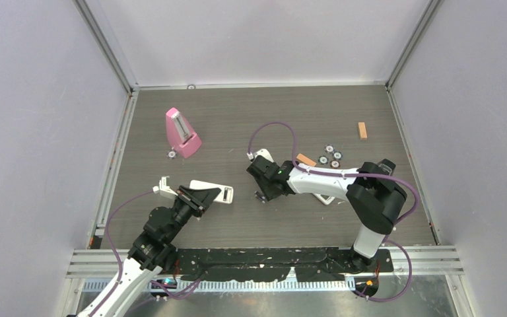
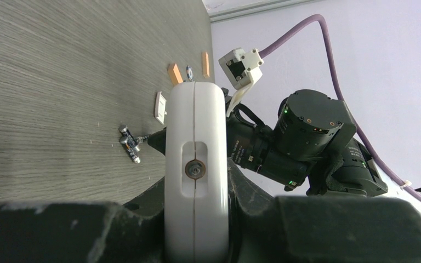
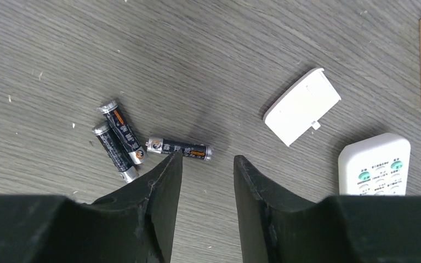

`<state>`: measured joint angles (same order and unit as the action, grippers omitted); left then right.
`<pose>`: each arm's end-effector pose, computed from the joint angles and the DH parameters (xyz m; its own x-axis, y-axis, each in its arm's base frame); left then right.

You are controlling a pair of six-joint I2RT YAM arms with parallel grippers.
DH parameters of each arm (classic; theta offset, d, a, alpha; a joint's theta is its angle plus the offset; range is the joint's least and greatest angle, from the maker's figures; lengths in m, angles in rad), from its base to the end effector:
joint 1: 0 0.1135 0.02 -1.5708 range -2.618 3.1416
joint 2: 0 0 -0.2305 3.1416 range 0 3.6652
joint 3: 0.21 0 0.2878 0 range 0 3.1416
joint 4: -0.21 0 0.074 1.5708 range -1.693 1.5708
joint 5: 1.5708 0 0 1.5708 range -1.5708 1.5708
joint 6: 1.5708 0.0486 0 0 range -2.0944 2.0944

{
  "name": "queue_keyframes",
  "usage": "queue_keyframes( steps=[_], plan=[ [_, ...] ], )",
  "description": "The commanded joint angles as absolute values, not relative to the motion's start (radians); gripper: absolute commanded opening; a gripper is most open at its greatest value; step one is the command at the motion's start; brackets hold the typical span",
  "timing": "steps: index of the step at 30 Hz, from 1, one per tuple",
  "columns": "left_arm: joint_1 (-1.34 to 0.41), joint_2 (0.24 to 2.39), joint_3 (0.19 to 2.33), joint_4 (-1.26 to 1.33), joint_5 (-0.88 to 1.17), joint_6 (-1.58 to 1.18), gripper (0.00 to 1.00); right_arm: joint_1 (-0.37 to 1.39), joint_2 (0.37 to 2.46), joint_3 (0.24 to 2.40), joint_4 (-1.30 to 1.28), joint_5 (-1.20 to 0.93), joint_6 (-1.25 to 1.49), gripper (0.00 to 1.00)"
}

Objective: Load the batteries into the remote control
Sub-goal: Pick up the battery from the center of the board.

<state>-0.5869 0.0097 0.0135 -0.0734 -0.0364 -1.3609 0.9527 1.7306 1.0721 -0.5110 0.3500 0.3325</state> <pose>0.1617 -0.1054 0.1683 -0.5238 -0.8255 -0.2103 0.0524 0.2152 -0.9752 0.2238 0.2860 0.1061 -0.7288 -0.4958 -0.4723 -0.4761 0.8626 -0.1709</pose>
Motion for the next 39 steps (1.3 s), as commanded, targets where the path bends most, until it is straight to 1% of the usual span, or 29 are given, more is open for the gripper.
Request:
queue_keyframes(
  steps=[1, 8, 14, 19, 21, 22, 24, 26, 32, 34, 39],
  plan=[
    [-0.582, -0.226, -0.004, -0.112, -0.054, -1.372, 0.0, 0.952, 1.736, 1.097, -0.531, 0.379, 0.411, 0.44],
    [-0.582, -0.221, 0.005, -0.102, -0.055, -1.378, 0.0, 0.95, 1.679, 1.035, -0.52, 0.374, 0.455, 0.42],
    [-0.582, -0.224, 0.005, -0.101, -0.051, -1.383, 0.0, 0.936, 1.718, 1.052, -0.517, 0.407, 0.477, 0.38],
    [-0.582, -0.227, 0.005, -0.105, -0.051, -1.387, 0.0, 0.918, 1.729, 1.069, -0.467, 0.415, 0.48, 0.38],
    [-0.583, -0.227, 0.006, -0.104, -0.053, -1.387, 0.0, 0.913, 1.728, 1.073, -0.44, 0.394, 0.481, 0.41],
    [-0.582, -0.227, 0.006, -0.103, -0.054, -1.387, 0.0, 0.91, 1.73, 1.08, -0.433, 0.39, 0.482, 0.45],
    [-0.582, -0.227, 0.006, -0.101, -0.056, -1.387, 0.0, 0.909, 1.732, 1.088, -0.415, 0.384, 0.488, 0.5],
    [-0.583, -0.229, 0.006, -0.103, -0.057, -1.387, 0.0, 0.907, 1.736, 1.102, -0.413, 0.378, 0.504, 0.51],
    [-0.581, -0.24, 0.006, -0.112, -0.058, -1.387, 0.0, 0.909, 1.685, 1.122, -0.479, 0.375, 0.618, 0.5],
    [-0.582, -0.246, 0.006, -0.119, -0.062, -1.387, 0.0, 0.917, 1.666, 1.12, -0.502, 0.374, 0.713, 0.48],
    [-0.582, -0.254, 0.006, -0.123, -0.068, -1.385, 0.0, 0.934, 1.682, 1.115, -0.519, 0.34, 0.904, 0.48]
  ],
)
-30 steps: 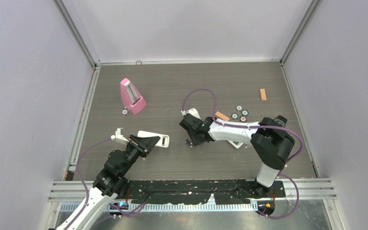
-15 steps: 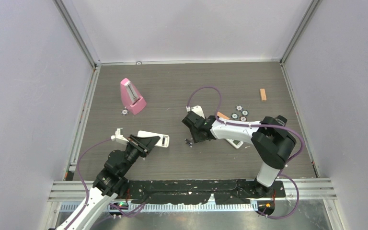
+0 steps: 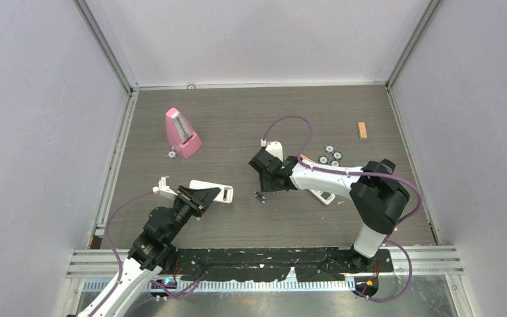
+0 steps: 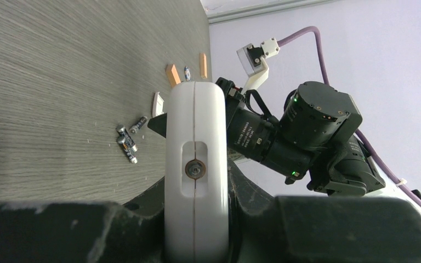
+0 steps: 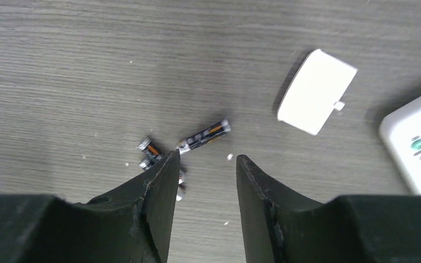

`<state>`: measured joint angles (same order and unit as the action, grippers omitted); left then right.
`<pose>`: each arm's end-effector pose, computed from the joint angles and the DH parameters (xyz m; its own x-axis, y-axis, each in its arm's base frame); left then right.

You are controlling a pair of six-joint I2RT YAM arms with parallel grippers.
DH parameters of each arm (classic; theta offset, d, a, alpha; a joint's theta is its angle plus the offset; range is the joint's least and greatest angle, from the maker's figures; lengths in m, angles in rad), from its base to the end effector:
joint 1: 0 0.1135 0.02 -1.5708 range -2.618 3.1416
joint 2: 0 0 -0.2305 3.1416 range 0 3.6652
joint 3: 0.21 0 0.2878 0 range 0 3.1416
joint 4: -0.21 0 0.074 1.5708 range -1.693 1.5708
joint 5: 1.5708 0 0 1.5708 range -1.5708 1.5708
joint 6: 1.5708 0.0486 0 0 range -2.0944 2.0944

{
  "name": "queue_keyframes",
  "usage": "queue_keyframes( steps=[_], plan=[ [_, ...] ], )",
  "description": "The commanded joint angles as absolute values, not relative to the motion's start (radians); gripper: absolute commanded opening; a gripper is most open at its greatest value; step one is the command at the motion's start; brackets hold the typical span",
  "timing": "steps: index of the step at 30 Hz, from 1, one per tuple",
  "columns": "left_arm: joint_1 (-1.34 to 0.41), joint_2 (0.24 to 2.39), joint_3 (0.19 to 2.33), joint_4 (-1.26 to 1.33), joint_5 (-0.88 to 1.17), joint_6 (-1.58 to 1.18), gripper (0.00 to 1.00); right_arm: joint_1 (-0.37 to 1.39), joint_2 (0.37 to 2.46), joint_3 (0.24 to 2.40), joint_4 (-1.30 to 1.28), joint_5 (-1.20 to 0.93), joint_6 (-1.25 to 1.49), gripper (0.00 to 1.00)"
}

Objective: Load the batteries into the remote control
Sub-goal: Pick up the battery from the center of the board.

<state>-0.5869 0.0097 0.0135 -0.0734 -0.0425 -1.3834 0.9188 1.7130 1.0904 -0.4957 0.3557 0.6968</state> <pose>0.1619 -0.1052 0.1683 -0.5197 -0.8332 -0.1888 0.0396 0.1972 -0.9796 0.2371 0.2827 0.1187 -0.8374 -0.1055 -0.5363 -0.1503 0.9878 0.0404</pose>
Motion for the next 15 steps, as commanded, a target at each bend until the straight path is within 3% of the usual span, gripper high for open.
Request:
queue_keyframes(
  steps=[1, 15],
  plan=[
    [-0.582, -0.256, 0.005, -0.125, -0.068, -1.385, 0.0, 0.935, 1.688, 1.113, -0.526, 0.335, 0.959, 0.48],
    [-0.582, -0.25, -0.022, -0.106, -0.06, -1.387, 0.0, 0.923, 1.783, 1.094, -0.511, 0.349, 1.221, 0.46]
  ],
)
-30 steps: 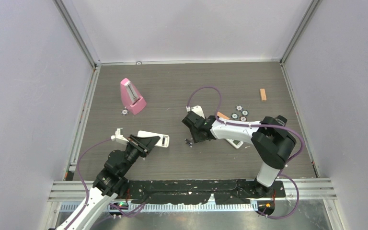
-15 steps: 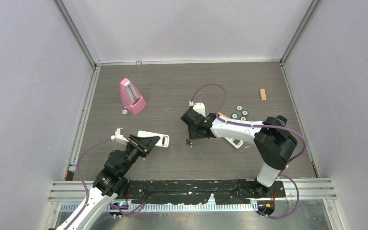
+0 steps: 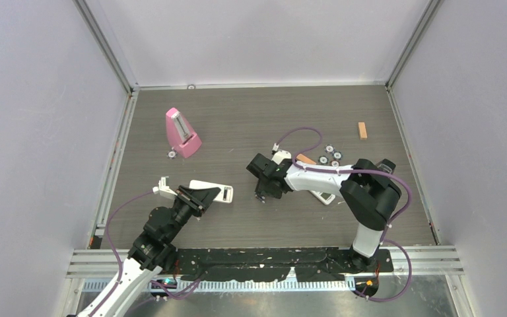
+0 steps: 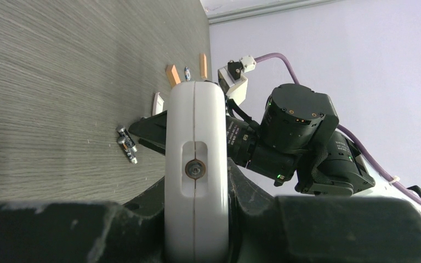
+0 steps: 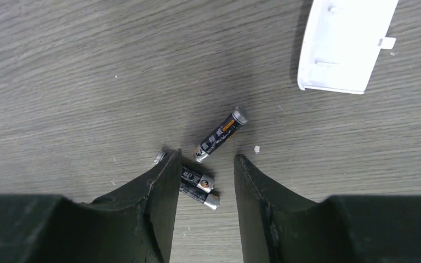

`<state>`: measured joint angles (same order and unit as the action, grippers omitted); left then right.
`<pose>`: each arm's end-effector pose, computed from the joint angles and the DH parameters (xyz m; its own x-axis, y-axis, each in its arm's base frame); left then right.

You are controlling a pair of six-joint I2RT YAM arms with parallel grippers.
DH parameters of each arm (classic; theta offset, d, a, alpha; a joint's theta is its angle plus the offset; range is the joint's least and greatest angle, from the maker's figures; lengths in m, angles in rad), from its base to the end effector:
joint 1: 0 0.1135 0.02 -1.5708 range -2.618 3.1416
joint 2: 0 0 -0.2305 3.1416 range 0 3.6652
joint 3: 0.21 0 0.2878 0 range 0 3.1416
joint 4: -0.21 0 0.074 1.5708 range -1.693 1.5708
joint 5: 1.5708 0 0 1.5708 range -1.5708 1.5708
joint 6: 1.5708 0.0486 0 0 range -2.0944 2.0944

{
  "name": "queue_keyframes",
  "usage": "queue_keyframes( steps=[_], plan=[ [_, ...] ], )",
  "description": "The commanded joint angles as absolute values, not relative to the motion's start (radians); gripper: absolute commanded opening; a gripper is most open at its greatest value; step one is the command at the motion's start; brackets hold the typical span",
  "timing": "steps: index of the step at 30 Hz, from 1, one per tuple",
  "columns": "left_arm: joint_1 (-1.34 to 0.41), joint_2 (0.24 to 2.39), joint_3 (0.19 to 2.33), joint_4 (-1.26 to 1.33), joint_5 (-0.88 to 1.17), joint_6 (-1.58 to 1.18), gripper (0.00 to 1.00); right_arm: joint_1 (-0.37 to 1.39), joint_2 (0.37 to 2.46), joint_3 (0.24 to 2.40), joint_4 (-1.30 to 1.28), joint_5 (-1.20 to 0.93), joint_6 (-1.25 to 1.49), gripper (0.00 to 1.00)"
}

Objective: Load the batteries into the remote control
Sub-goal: Pick up the battery from the center of the board.

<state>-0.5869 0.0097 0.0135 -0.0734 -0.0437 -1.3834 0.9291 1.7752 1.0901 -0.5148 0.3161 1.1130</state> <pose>0.1619 -0.1051 0.1683 -0.5187 -0.8338 -0.1888 0.0394 0.1973 -0.9795 0.2313 0.2844 0.0955 -0.8690 0.2613 -0.4201 0.1937 0.9611 0.1971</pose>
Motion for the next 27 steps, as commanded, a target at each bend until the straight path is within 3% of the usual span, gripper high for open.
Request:
queue_keyframes(
  steps=[1, 6, 19, 27],
  plan=[
    [-0.582, -0.249, -0.023, -0.104, -0.059, -1.388, 0.0, 0.922, 1.785, 1.092, -0.511, 0.355, 1.232, 0.45],
    [-0.582, -0.246, -0.031, -0.092, -0.055, -1.395, 0.0, 0.898, 1.811, 1.102, -0.513, 0.355, 1.258, 0.45],
    [-0.582, -0.239, -0.043, -0.093, -0.066, -1.388, 0.0, 0.89, 1.864, 1.155, -0.614, 0.387, 1.202, 0.29],
    [-0.582, -0.216, -0.053, -0.079, -0.077, -1.361, 0.0, 0.89, 1.913, 1.179, -0.656, 0.37, 1.158, 0.26]
  ],
)
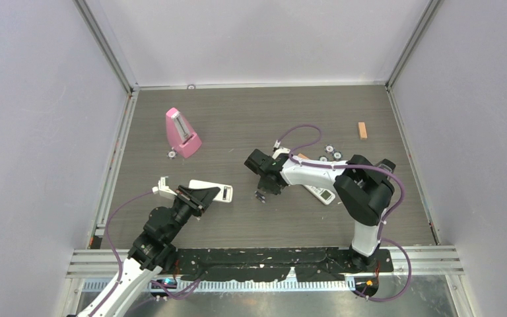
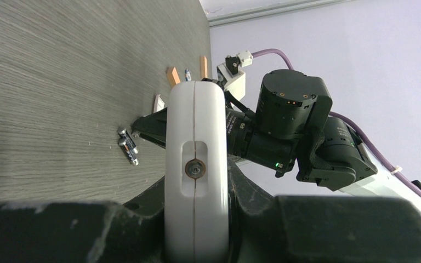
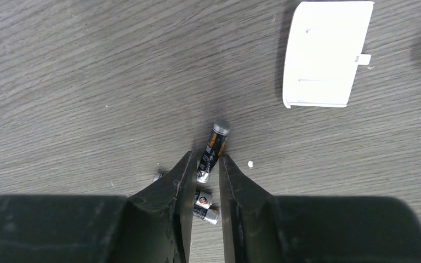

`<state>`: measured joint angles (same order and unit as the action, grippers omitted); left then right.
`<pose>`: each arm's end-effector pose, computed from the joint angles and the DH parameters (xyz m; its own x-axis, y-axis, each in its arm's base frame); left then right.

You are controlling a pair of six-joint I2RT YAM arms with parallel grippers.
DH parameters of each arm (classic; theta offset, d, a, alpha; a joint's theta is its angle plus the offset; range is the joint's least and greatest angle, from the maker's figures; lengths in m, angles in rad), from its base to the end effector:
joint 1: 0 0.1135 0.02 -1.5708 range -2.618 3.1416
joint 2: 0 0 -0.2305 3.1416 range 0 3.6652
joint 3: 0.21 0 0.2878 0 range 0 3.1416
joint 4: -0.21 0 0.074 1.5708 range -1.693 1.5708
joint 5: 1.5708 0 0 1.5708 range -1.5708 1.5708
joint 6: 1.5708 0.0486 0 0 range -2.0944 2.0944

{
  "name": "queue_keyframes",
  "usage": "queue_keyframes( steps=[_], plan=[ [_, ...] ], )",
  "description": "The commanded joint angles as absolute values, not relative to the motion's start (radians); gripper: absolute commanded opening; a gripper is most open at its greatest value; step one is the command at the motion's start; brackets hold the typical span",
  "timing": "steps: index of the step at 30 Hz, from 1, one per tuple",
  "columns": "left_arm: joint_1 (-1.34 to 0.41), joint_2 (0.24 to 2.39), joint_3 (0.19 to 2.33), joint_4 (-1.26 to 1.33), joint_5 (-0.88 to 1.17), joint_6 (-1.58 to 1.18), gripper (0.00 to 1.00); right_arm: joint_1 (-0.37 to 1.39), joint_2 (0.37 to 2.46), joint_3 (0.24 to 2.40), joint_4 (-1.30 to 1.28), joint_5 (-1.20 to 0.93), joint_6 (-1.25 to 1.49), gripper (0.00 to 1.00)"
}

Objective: Load the batteries into the remote control
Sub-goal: Pick up the battery from the center of the board, then load the battery into the remote control.

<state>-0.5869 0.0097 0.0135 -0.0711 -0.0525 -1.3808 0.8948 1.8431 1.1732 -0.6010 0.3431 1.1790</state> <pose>0.1621 -0.1048 0.1686 -0.5108 -0.8380 -0.1919 0.0412 0.1991 -0.9791 0.2476 0.2825 0.0933 -0.8497 0.3316 -0.4099 0.2957 0.9434 0.1503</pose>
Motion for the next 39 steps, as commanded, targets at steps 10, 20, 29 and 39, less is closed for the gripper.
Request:
queue_keyframes(
  steps=[10, 20, 29, 39],
  plan=[
    [-0.582, -0.14, -0.089, -0.027, -0.023, -1.406, 0.0, 0.89, 1.755, 1.156, -0.63, 0.285, 0.994, 0.05],
    [-0.582, 0.112, -0.141, 0.274, 0.071, -1.393, 0.0, 1.004, 1.489, 1.207, -0.602, 0.035, 0.951, 0.05],
    [-0.583, 0.175, -0.119, 0.243, 0.081, -1.375, 0.0, 1.12, 1.452, 1.298, -0.629, 0.103, 1.061, 0.05],
    [-0.582, 0.17, -0.118, 0.214, 0.077, -1.342, 0.0, 1.13, 1.454, 1.335, -0.605, 0.053, 1.05, 0.06]
  ],
)
